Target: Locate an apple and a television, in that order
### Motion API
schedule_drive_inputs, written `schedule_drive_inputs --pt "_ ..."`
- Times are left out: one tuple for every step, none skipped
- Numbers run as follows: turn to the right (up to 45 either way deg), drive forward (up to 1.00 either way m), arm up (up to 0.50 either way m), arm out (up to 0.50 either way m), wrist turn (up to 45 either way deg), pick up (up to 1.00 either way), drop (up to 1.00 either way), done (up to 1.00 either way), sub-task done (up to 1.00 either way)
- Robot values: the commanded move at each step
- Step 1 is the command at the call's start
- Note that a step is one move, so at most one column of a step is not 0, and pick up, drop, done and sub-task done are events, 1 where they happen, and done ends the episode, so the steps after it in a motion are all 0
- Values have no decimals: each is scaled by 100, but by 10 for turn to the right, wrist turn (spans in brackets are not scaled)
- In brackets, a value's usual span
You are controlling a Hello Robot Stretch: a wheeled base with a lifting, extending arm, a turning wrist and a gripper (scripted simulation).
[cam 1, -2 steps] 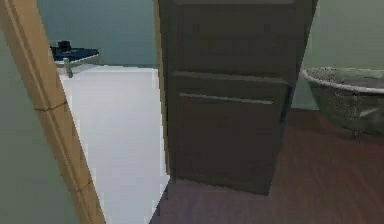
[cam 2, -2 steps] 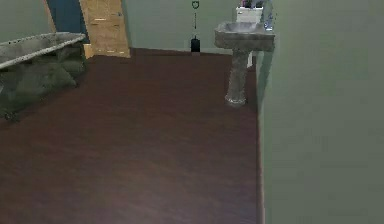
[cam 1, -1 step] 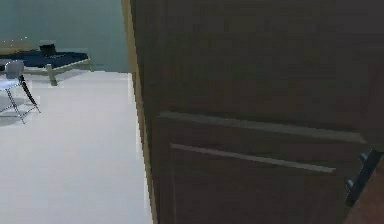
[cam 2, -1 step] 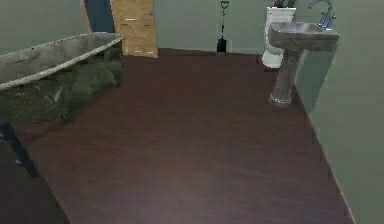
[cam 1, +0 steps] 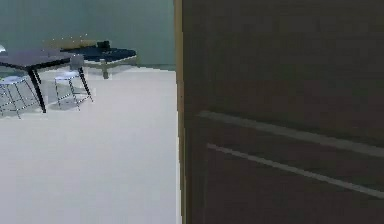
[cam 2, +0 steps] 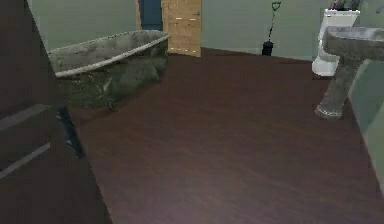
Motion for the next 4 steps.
schedule_drive_inputs --pt "0 30 0 0 0 0 0 0 0" --pt "-450 0 0 0 0 0 0 0 0" --pt "-270 0 0 0 0 0 0 0 0" --pt "0 100 0 0 0 0 0 0 0"
